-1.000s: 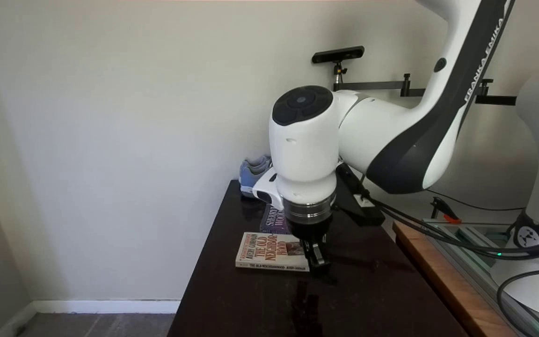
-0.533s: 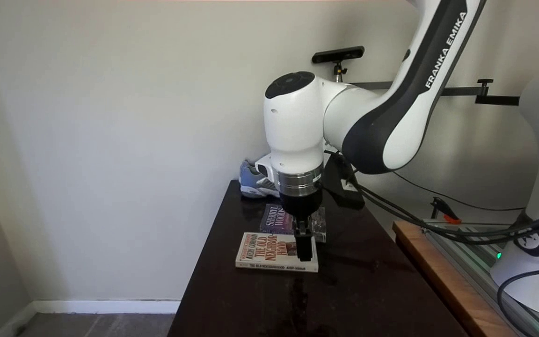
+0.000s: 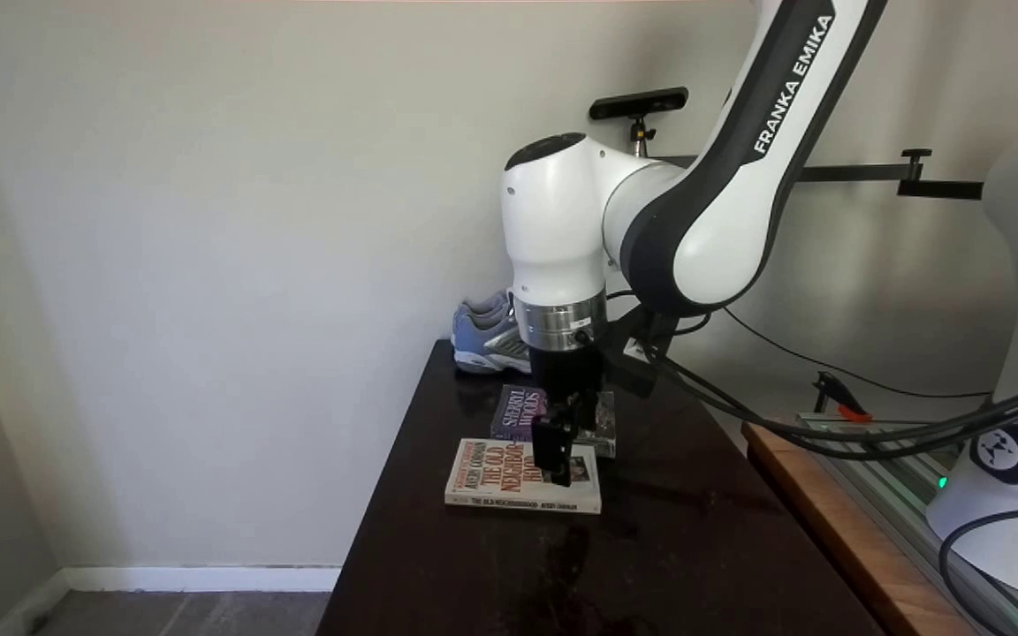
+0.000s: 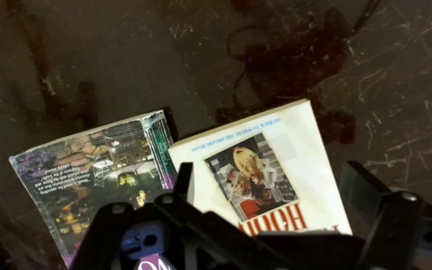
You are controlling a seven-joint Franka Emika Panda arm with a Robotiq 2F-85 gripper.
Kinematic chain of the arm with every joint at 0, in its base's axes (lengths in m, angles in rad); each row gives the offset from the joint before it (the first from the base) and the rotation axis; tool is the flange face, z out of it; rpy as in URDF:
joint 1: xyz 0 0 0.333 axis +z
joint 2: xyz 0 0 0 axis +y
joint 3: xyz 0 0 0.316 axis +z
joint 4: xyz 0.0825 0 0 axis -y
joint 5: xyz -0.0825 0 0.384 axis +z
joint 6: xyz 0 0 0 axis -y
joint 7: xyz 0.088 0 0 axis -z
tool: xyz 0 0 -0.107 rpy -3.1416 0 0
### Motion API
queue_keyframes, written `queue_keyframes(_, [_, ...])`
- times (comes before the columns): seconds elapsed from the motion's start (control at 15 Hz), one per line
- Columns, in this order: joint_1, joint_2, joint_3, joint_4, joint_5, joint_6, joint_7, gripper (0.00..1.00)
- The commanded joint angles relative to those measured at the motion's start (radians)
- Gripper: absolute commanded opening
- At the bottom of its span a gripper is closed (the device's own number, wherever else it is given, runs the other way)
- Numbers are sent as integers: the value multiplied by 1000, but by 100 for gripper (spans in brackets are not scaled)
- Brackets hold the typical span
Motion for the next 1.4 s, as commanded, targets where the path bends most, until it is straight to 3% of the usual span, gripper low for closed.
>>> queue_keyframes(0.0, [0,-50,-15,-76,79,105,89,100])
queue_keyframes(0.47, [-11,-31,-68,-176,221,338,223,100])
queue_keyframes(0.87, [-10,24,-61,-224,468,563,247,100])
queue_keyframes(0.93, [-19,32,-43,-225,514,586,237,100])
queue_keyframes(1.33, [-190,95,144,-204,504,679,310,100])
